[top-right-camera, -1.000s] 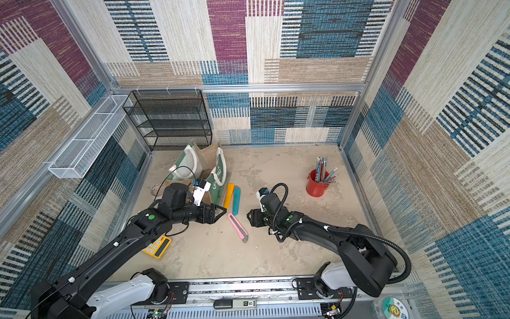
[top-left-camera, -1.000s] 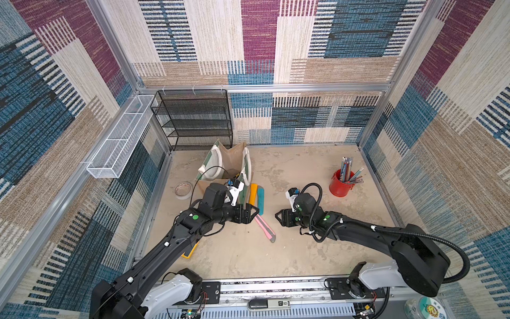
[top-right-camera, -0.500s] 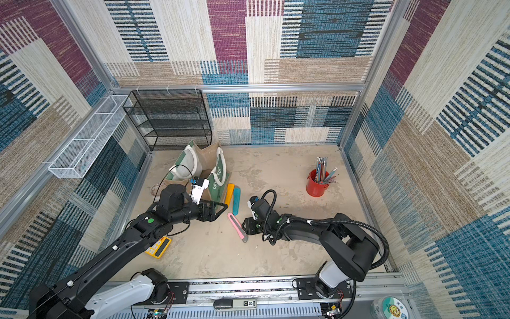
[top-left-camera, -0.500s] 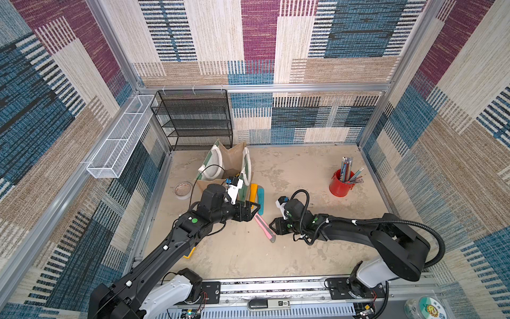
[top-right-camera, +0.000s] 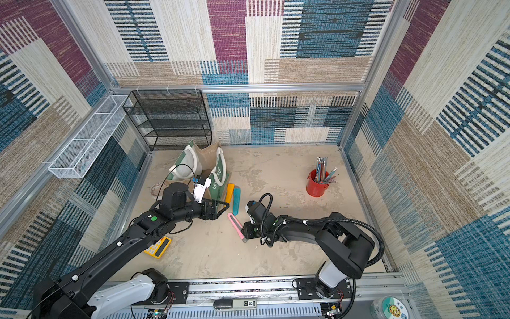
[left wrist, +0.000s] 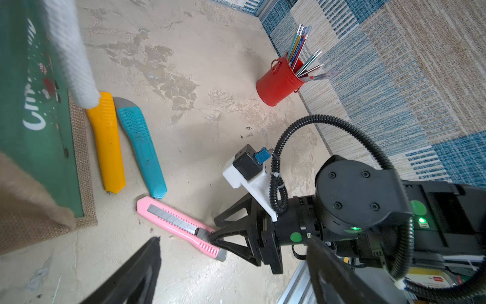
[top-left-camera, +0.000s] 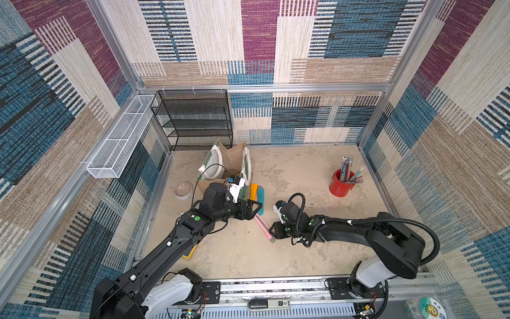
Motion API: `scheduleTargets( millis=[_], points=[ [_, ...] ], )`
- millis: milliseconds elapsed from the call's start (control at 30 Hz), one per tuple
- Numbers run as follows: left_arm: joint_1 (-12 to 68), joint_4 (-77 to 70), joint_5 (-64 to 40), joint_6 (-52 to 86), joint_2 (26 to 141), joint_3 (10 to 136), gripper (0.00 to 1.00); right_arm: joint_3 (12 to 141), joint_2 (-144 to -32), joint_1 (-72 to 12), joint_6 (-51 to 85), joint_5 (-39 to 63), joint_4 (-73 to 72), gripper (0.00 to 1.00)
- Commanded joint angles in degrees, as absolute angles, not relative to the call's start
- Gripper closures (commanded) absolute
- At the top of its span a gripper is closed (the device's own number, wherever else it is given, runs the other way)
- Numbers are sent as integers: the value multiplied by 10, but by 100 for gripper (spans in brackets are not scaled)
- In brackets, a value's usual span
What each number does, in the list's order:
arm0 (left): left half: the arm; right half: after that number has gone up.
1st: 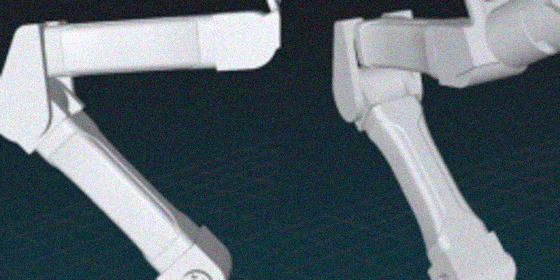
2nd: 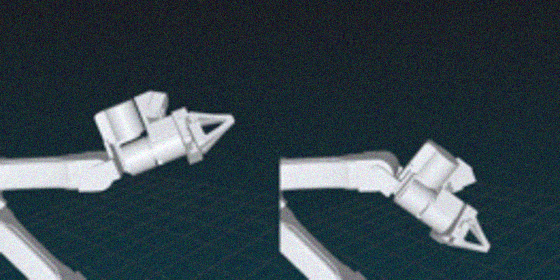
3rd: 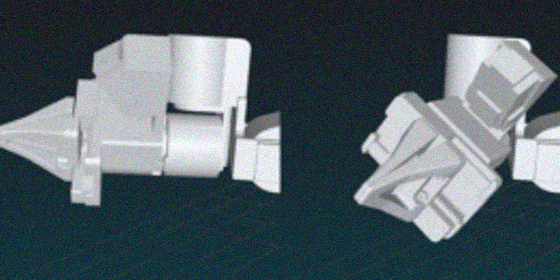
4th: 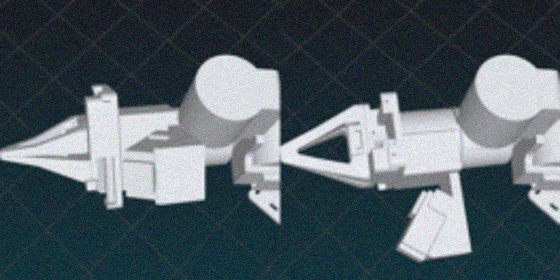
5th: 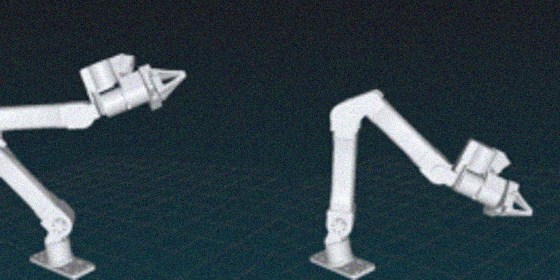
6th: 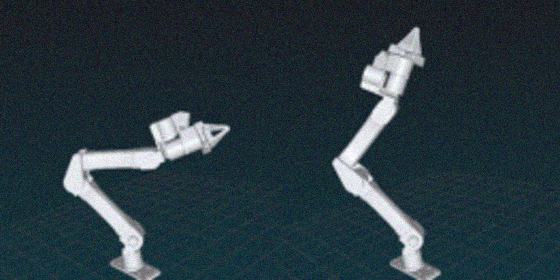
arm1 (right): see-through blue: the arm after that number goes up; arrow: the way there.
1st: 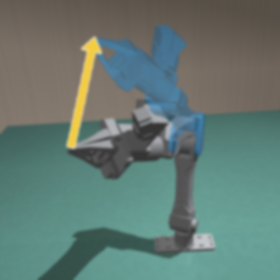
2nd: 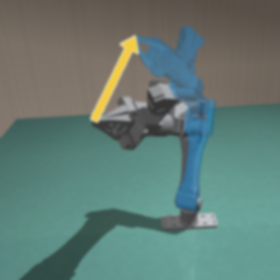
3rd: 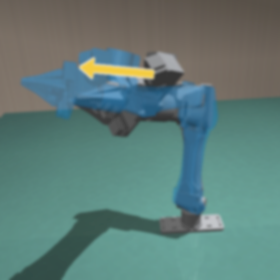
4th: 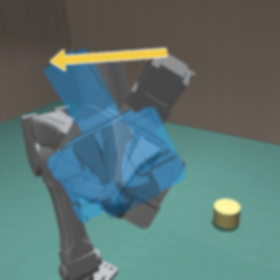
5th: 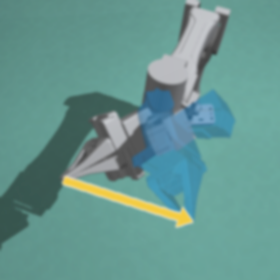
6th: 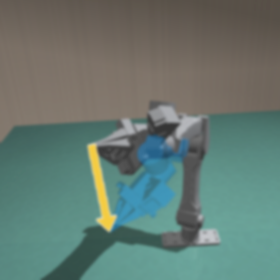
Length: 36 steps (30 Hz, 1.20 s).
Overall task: Place the art knife into the pouch
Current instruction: Pick up the utility knife at the center of the board.
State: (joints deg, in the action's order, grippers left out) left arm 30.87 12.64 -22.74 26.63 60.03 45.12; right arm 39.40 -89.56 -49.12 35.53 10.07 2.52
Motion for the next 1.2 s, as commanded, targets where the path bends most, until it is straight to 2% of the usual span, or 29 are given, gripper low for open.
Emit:
scheduleTargets(
  millis=[0,200,1167],
  points=[
    [308,109,-238,272,599,452,12,401,-897,-496,365,100,31,63],
    [308,116,-233,269,590,446,12,400,-900,-505,370,92,34,60],
    [308,126,-218,267,567,428,12,482,-978,-560,359,-21,154,64]
  ],
)
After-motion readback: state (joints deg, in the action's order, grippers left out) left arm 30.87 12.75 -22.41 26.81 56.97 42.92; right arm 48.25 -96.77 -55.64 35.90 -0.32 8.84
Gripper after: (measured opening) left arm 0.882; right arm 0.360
